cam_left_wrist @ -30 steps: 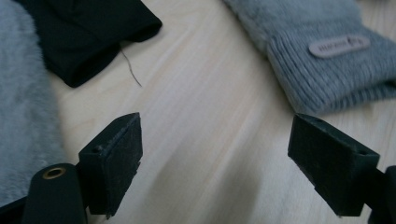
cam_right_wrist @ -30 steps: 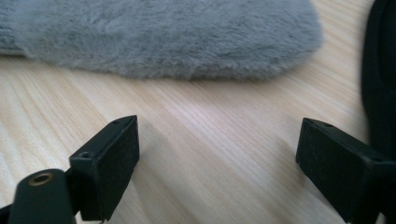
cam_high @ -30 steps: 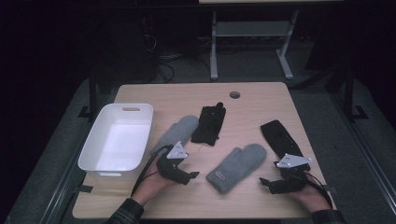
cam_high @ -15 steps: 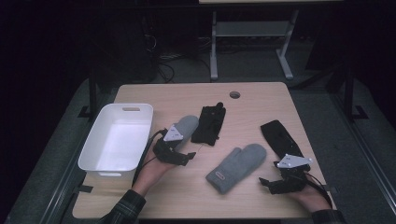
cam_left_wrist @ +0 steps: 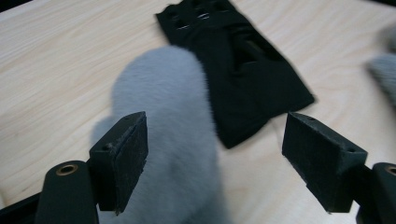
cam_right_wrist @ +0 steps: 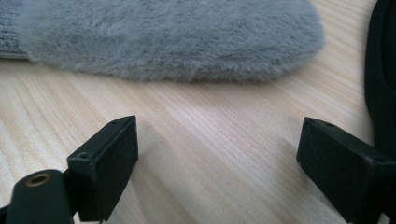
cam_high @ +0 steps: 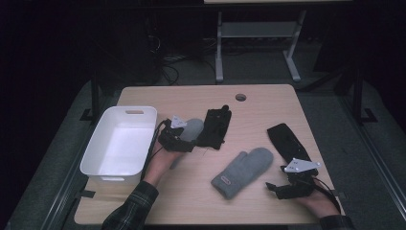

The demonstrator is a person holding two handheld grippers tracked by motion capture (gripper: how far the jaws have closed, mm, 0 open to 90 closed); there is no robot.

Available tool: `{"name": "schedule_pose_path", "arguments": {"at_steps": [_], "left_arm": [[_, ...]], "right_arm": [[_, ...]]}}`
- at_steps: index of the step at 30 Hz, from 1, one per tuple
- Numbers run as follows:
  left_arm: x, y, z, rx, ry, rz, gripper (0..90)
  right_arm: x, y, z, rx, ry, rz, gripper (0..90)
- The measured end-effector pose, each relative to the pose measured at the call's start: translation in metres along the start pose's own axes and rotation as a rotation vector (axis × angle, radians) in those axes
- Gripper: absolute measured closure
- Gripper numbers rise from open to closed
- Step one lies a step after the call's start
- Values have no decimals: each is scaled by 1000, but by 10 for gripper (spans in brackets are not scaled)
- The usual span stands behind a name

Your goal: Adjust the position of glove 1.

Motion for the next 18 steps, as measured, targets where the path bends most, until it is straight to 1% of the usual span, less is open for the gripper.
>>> {"name": "schedule_pose_path", "arguments": {"at_steps": [1,3,5,6,8,9,10,12,13,15,18], "left_arm": [[2,2,-3,-11,-6,-14,218],[3,6,-7,-26,-14,-26,217],[6,10,-9,-39,-13,-48,217],[6,13,-10,-42,-22,-50,217],[9,17,-11,-49,-16,-67,216],[12,19,-12,-56,-12,-83,216],[14,22,-14,-60,-19,-90,212],[18,25,-15,-52,-26,-106,209],[19,28,-15,-50,-47,-102,207],[23,31,-17,-39,-53,-113,207],[25,32,-17,-39,-58,-123,229]], "right_arm": [[0,0,0,0,0,0,123],[0,0,0,0,0,0,124],[0,0,0,0,1,0,124],[0,0,0,0,1,0,124],[0,0,0,0,1,0,124],[0,0,0,0,1,0,125],[0,0,0,0,1,0,125],[0,0,0,0,1,0,127],[0,0,0,0,2,0,127],[0,0,0,1,3,0,129],[0,0,0,0,2,0,130]]}}
Point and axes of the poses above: each handheld gripper's, and its own axes: y roughly forward along the jaws, x roughly out of its underside, z roughly to its right, the point moved 9 cm from there along y, roughly forward along the jaws, and after that the axes turned 12 degrees about y, right-handed, at the moved point
